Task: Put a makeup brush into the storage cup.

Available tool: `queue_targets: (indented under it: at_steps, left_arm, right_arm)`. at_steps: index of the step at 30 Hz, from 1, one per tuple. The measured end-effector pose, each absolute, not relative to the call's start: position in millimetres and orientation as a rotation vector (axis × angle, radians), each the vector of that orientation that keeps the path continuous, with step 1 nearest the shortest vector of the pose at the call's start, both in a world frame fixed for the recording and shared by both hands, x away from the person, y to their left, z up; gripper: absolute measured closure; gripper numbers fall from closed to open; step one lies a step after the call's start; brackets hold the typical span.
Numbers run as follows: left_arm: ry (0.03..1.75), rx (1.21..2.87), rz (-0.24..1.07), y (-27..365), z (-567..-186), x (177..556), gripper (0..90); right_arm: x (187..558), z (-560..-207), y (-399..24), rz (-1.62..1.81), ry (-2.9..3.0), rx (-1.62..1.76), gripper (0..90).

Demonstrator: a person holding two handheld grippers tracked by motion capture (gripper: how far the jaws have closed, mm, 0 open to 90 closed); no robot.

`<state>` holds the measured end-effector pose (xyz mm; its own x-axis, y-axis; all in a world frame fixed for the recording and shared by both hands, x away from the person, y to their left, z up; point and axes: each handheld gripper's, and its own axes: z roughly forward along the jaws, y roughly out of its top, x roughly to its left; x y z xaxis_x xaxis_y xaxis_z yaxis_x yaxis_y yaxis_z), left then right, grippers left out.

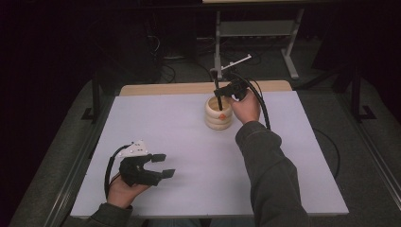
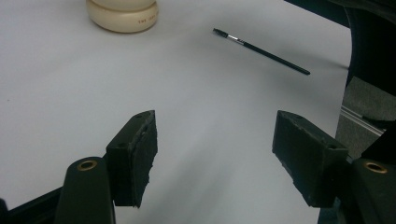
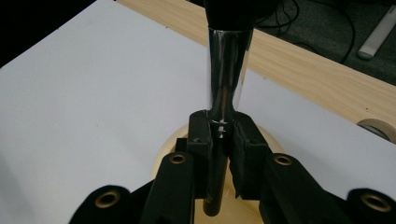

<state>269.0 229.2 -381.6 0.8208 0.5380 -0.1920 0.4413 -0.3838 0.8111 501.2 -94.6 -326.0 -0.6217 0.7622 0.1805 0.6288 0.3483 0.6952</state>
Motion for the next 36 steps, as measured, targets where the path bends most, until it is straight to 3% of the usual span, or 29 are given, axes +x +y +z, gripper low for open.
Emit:
queue_targets:
  at_steps: [27, 36]
  left_arm:
    - [0.722, 2.031, 0.126, 228, -382, 270, 30.1]
    - [0.729, 2.027, 0.125, 228, -382, 269, 29.7]
  right_arm:
    - [497, -340, -93, 1.110, 2.467, 1.272, 77.0]
    - [491, -338, -101, 1.125, 2.441, 1.272, 68.3]
